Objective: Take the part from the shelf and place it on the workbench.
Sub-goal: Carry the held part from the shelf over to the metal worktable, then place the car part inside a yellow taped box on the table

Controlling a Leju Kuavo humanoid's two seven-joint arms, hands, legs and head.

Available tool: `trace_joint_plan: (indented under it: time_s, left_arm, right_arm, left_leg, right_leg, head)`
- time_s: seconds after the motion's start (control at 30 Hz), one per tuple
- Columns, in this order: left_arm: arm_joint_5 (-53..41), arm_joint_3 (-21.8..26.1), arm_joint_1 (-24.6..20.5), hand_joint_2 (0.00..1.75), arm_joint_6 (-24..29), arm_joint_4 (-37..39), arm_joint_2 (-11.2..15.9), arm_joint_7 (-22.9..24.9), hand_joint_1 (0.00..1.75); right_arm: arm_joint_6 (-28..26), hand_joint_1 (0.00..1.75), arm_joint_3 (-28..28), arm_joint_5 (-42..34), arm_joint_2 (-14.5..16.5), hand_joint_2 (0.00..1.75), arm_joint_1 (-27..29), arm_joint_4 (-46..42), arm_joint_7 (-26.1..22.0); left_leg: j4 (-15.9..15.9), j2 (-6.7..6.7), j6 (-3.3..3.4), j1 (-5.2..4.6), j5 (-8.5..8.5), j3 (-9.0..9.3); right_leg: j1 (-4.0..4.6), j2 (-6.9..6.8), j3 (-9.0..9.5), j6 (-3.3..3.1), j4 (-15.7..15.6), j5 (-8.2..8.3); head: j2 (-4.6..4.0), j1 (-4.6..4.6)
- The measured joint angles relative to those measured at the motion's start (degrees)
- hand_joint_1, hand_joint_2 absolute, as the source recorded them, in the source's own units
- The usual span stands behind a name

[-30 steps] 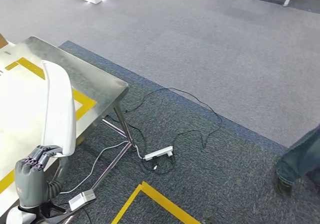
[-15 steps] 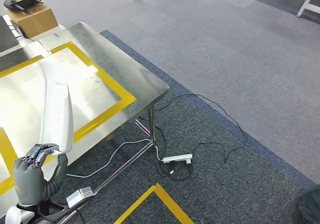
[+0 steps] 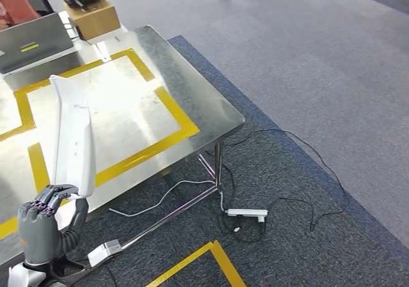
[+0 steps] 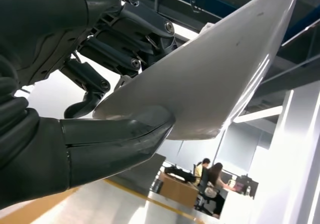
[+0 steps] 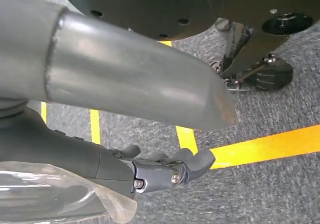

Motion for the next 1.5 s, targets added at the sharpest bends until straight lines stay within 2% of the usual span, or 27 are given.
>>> trace_joint_plan:
  time_s: [0.03, 0.07, 0.1, 0.17, 0.23, 0.3, 0.33, 0.4, 0.47, 0.5, 0.53, 0.57, 0.6, 0.67, 0.73, 0.8, 0.83, 0.9, 0.97, 1.03, 1.07, 1.1, 1.13, 1.2, 1.27, 1.33, 1.5]
  left_arm:
    - [0.0, 0.0, 0.1, 1.75, 0.0, 0.0, 0.0, 0.0, 1.75]
    - [0.0, 0.0, 0.1, 1.75, 0.0, 0.0, 0.0, 0.0, 1.75]
    - [0.0, 0.0, 0.1, 1.75, 0.0, 0.0, 0.1, 0.0, 1.75]
    - [0.0, 0.0, 0.0, 1.75, 0.0, 0.0, 0.1, 0.0, 1.75]
    - [0.0, 0.0, 0.0, 1.75, 0.0, 0.0, 0.2, 0.0, 1.75]
    - [0.0, 0.0, 0.1, 1.75, 0.0, -0.1, 0.2, 0.0, 1.75]
    - [0.0, 0.0, 0.2, 1.75, 0.0, -0.1, 0.2, 0.0, 1.75]
    - [0.0, 0.0, 0.1, 1.75, 0.0, -0.2, 0.3, 0.0, 1.75]
    - [0.0, 0.0, 0.0, 1.75, 0.0, -0.2, 0.2, 0.0, 1.75]
    - [0.0, 0.0, 0.0, 1.75, 0.0, -0.2, 0.2, 0.0, 1.75]
    - [0.0, 0.0, 0.0, 1.75, 0.0, -0.2, 0.2, 0.0, 1.75]
    - [0.0, 0.0, 0.1, 1.75, 0.0, -0.2, 0.2, 0.0, 1.75]
    - [0.0, 0.0, 0.1, 1.75, 0.0, -0.2, 0.2, 0.0, 1.75]
    - [0.0, 0.0, 0.1, 1.75, 0.0, -0.1, 0.2, 0.0, 1.75]
    - [0.0, 0.0, 0.0, 1.75, 0.0, -0.1, 0.2, 0.0, 1.75]
    - [0.0, 0.0, 0.1, 1.75, 0.0, -0.1, 0.2, 0.0, 1.75]
    - [-0.1, 0.0, 0.1, 1.75, 0.0, -0.1, 0.3, 0.0, 1.75]
    - [-0.1, 0.0, 0.0, 1.75, 0.0, -0.1, 0.3, 0.0, 1.75]
    - [-0.2, 0.0, -0.1, 1.75, 0.0, -0.1, 0.3, 0.0, 1.75]
    - [-0.2, 0.0, -0.1, 1.75, 0.0, -0.1, 0.3, 0.1, 1.75]
    - [-0.2, 0.0, 0.0, 1.75, 0.0, -0.1, 0.3, 0.1, 1.75]
    - [-0.3, -0.1, 0.0, 1.75, -0.1, -0.1, 0.3, 0.1, 1.75]
    - [-0.3, -0.1, 0.0, 1.75, -0.1, -0.1, 0.3, 0.1, 1.75]
    - [-0.4, -0.1, -0.2, 1.75, 0.0, -0.1, 0.3, 0.1, 1.75]
    - [-0.6, -0.3, -0.6, 1.75, -0.1, 0.0, 0.4, 0.2, 1.75]
    - [-1.0, -0.7, -1.1, 1.75, -0.1, 0.2, 0.5, 0.5, 1.75]
    - [-1.4, -1.1, -1.8, 1.75, -0.1, 0.6, 0.7, 1.0, 1.75]
  right_arm:
    - [0.0, 0.00, 0.0, 0.0, 0.0, 0.00, 0.0, 0.0, 0.0]
    - [0.0, 0.00, 0.0, 0.0, 0.0, 0.00, 0.0, 0.0, 0.0]
    - [0.0, 0.00, 0.0, 0.0, 0.0, 0.00, 0.0, 0.0, 0.0]
    - [0.0, 0.00, 0.0, 0.0, 0.1, 0.00, 0.0, 0.0, 0.0]
    - [0.1, 0.00, 0.0, 0.0, 0.1, 0.00, -0.1, 0.0, 0.0]
    - [0.0, 0.00, 0.0, 0.0, 0.1, 0.00, -0.3, 0.0, 0.0]
    - [0.0, 0.00, 0.0, 0.0, 0.1, 0.00, -0.4, 0.0, 0.1]
    - [-0.1, 0.00, 0.0, -0.1, 0.1, 0.00, -0.5, 0.0, 0.1]
    - [-0.2, 0.00, 0.0, -0.1, 0.1, 0.00, -0.5, 0.0, 0.2]
    - [-0.2, 0.00, 0.0, -0.1, 0.1, 0.00, -0.4, 0.0, 0.3]
    - [-0.2, 0.00, 0.0, 0.0, 0.1, 0.00, -0.3, 0.0, 0.4]
    - [-0.2, 0.00, 0.0, 0.1, 0.1, 0.00, -0.2, 0.0, 0.4]
    - [-0.1, 0.00, 0.0, 0.1, 0.1, 0.00, -0.1, 0.0, 0.4]
    - [-0.1, 0.00, 0.0, 0.1, 0.1, 0.00, -0.2, 0.0, 0.3]
    - [0.0, 0.00, 0.0, 0.1, 0.1, 0.00, -0.3, 0.1, 0.1]
    - [0.0, 0.00, 0.0, 0.1, 0.1, 0.00, -0.4, 0.1, 0.0]
    - [0.0, 0.00, 0.0, 0.1, 0.1, 0.00, -0.4, 0.1, 0.0]
    - [0.0, 0.00, 0.0, -0.1, 0.2, 0.00, -0.4, 0.1, -0.2]
    - [0.0, 0.00, 0.0, -0.2, 0.2, 0.00, -0.3, 0.1, -0.4]
    - [0.0, 0.00, 0.0, -0.4, 0.2, 0.00, -0.2, 0.1, -0.4]
    - [0.1, 0.00, 0.0, -0.5, 0.2, 0.00, -0.1, 0.1, -0.3]
    - [0.2, 0.00, 0.0, -0.5, 0.2, 0.00, -0.1, 0.1, -0.3]
    - [0.3, 0.00, 0.0, -0.5, 0.2, 0.00, -0.2, 0.1, -0.3]
    - [0.5, 0.00, 0.0, -0.5, 0.3, 0.00, -0.2, 0.1, -0.1]
    - [0.7, 0.00, 0.0, -0.5, 0.3, 0.00, -0.4, 0.1, 0.1]
    - [0.9, 0.00, 0.0, -0.4, 0.3, 0.00, -0.5, 0.1, 0.4]
    - [1.0, 0.00, 0.0, -0.3, 0.3, 0.00, -0.5, 0.1, 0.5]
  left_leg:
    - [0.6, 0.11, -0.09, 0.14, 0.55, -0.56]
    - [-1.1, 0.34, -0.08, 0.23, 2.25, 0.13]
    - [-4.7, 1.08, 0.09, 0.21, 4.56, 1.79]
    - [-12.0, 4.35, 0.75, -0.44, 7.36, 5.28]
    - [-14.6, 6.16, 1.48, -1.11, 7.28, 6.39]
    - [-15.0, 4.73, 2.14, -1.06, 7.22, 6.44]
    - [-15.3, 3.95, 2.44, -0.91, 7.29, 6.64]
    - [-15.8, 2.45, 3.03, -0.55, 7.41, 7.03]
    - [-15.8, 0.93, 3.47, -0.57, 7.23, 7.11]
    - [-15.8, 0.08, 3.61, -0.61, 7.13, 7.17]
    - [-15.8, -0.83, 3.68, -0.66, 7.04, 7.27]
    - [-15.8, -1.76, 3.65, -0.67, 6.94, 7.44]
    - [-15.7, -2.65, 3.53, -0.66, 6.81, 7.68]
    - [-15.6, -4.19, 3.09, -0.63, 6.43, 8.06]
    - [-15.4, -5.37, 2.45, -0.51, 6.27, 7.97]
    - [-15.5, -6.35, 1.74, -0.27, 6.33, 7.79]
    - [-15.3, -5.96, 1.39, -0.27, 6.11, 7.72]
    - [-12.1, -3.46, 0.69, -0.32, 4.28, 6.34]
    - [-5.1, -0.73, 0.11, -0.16, 1.23, 2.85]
    - [-0.2, -0.03, -0.20, 0.14, 0.29, 0.04]
    - [-0.7, 0.04, -0.21, 0.24, 1.42, 0.06]
    - [-3.3, 0.06, -0.10, 0.28, 3.49, 1.16]
    - [-7.2, 0.10, 0.16, 0.25, 5.79, 2.95]
    - [-13.7, 0.29, 0.87, -0.06, 8.02, 6.14]
    - [-15.7, 0.40, 0.93, -0.24, 7.73, 7.14]
    - [-16.0, 0.32, 0.74, -0.26, 7.60, 7.17]
    - [-16.0, 0.30, 0.97, -0.35, 7.39, 7.18]
  right_leg:
    - [-0.01, -0.84, 0.24, 0.03, 0.0, -0.24]
    - [-0.01, -1.65, 0.59, 0.11, 0.0, -0.51]
    - [-0.01, -2.37, 0.99, 0.27, 0.0, -0.82]
    - [0.20, -3.58, 1.67, 0.85, 0.0, -1.48]
    - [0.54, -4.88, 2.16, 1.49, -0.2, -1.99]
    - [0.64, -6.14, 2.86, 2.08, -0.7, -2.36]
    - [0.58, -5.58, 3.06, 2.35, -0.6, -2.73]
    - [0.44, -2.41, 1.46, 2.70, 3.0, -4.78]
    - [0.44, 0.39, -2.80, 2.69, 10.6, -7.75]
    - [0.45, 0.86, -4.94, 2.65, 13.7, -8.48]
    - [0.46, 1.09, -6.40, 2.59, 15.2, -8.11]
    - [0.45, 1.26, -6.82, 2.52, 14.5, -6.57]
    - [0.43, 1.63, -6.22, 2.41, 11.8, -4.09]
    - [0.22, 3.96, -3.63, 2.10, 4.5, -0.01]
    - [0.20, 5.67, -1.71, 1.66, 0.8, 0.78]
    - [0.28, 5.00, -1.04, 1.08, 0.2, 0.51]
    - [0.23, 4.52, -0.78, 0.75, -0.1, 0.56]
    - [0.05, 3.52, -0.13, 0.11, -0.7, 0.58]
    - [0.19, 2.56, 0.30, -0.29, -0.7, 0.29]
    - [0.25, 1.78, 0.64, -0.39, -0.7, -0.08]
    - [0.26, 1.50, 0.89, -0.36, -0.7, -0.28]
    - [0.27, 1.31, 1.22, -0.29, -0.7, -0.50]
    - [0.28, 1.18, 1.57, -0.18, -0.7, -0.75]
    - [0.43, 1.03, 1.80, 0.35, -0.8, -1.23]
    - [0.62, 0.89, 1.49, 0.60, -0.7, -1.64]
    - [0.60, 0.78, 1.50, 0.54, -0.9, -1.77]
    - [0.50, 0.80, 2.23, 0.78, -1.4, -1.61]
  head:
    - [0.00, -0.01]
    - [0.00, 0.00]
    - [0.00, -0.01]
    - [0.00, -0.06]
    - [0.00, -0.07]
    - [0.00, -0.04]
    - [0.00, -0.01]
    - [0.00, 0.39]
    - [0.00, 0.83]
    - [0.00, 0.94]
    - [0.00, 0.97]
    - [0.00, 0.98]
    - [0.00, 0.98]
    - [0.00, 0.94]
    - [0.01, 0.89]
    - [0.01, 0.87]
    - [0.01, 0.82]
    - [0.01, 0.51]
    - [0.00, 0.23]
    - [0.00, 0.20]
    - [0.00, 0.19]
    - [0.00, 0.18]
    - [0.00, 0.19]
    - [0.00, 0.17]
    - [0.00, 0.32]
    - [0.00, 0.45]
    - [0.00, 0.46]
